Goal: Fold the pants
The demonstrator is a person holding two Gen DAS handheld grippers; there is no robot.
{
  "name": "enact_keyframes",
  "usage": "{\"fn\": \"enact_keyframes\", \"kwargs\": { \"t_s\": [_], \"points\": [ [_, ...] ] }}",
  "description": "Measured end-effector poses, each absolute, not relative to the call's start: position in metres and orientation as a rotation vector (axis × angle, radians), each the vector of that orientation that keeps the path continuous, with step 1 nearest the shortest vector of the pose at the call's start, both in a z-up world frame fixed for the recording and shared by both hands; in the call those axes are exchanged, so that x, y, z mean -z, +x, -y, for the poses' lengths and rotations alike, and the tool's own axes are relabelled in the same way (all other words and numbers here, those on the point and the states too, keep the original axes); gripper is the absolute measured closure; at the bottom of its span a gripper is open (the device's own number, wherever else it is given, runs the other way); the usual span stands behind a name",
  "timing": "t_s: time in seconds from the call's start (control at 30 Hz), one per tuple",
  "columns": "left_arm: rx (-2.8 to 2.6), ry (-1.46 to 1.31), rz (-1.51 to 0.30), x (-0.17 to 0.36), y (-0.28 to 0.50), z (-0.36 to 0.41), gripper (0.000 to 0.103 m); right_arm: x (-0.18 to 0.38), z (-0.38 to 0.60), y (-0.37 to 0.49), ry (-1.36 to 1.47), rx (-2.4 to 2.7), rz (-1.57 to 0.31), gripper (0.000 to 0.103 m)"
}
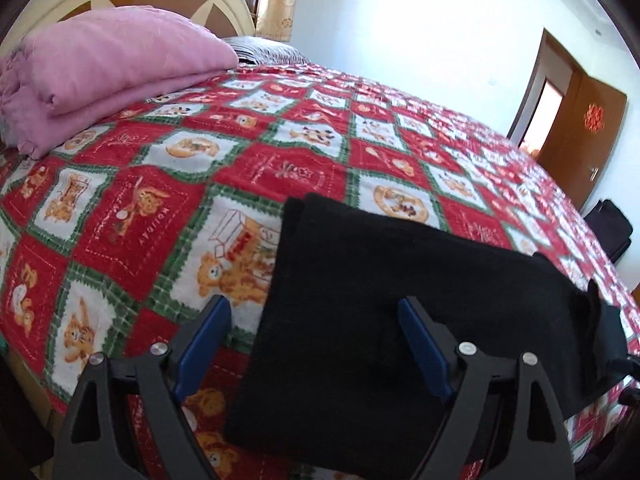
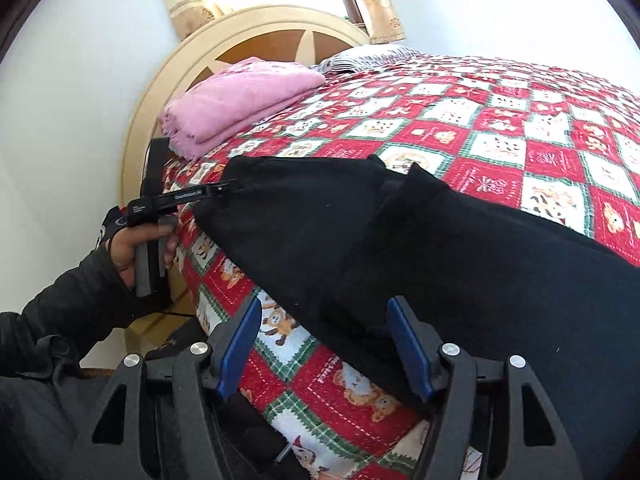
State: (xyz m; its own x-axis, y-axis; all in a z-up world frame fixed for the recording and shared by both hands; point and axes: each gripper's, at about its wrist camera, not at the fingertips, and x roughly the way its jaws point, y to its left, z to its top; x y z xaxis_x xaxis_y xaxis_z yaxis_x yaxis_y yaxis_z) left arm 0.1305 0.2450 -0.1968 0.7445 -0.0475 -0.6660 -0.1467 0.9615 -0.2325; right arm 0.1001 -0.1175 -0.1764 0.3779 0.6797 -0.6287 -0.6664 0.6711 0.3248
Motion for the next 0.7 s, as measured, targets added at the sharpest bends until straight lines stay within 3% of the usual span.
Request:
{"fn": "enact_keyframes", "kwargs": {
  "t_s": [0.07, 0.17, 0.23, 0.57, 0.7],
  "points": [
    [-0.039, -0.267, -0.734, 0.197, 0.132, -0.246, 0.018, 0.178, 0.117, 0.099, 0.025, -0.863, -0.816, 0.036],
    [-0.021, -0.274, -0.730, 0.195, 0.131, -0.247, 0.032, 0.179, 0.114, 0.095, 0.013, -0.864, -0.813, 0.036],
    [-0.003, -0.272, -0.735, 0.192, 0.131, -0.243, 0.047, 0.180, 0.113, 0.095, 0.014, -0.869, -0.813, 0.036],
    [0.029, -0.288, -0.735, 0.199, 0.134, -0.248, 0.040, 0.187, 0.109, 0.092, 0.010, -0.868, -0.826, 0.036],
    [0.066, -0.306, -0.750, 0.194, 0.133, -0.253, 0.058, 0.188, 0.109, 0.091, 0.010, -0.865, -0.828, 0.036]
  ]
}}
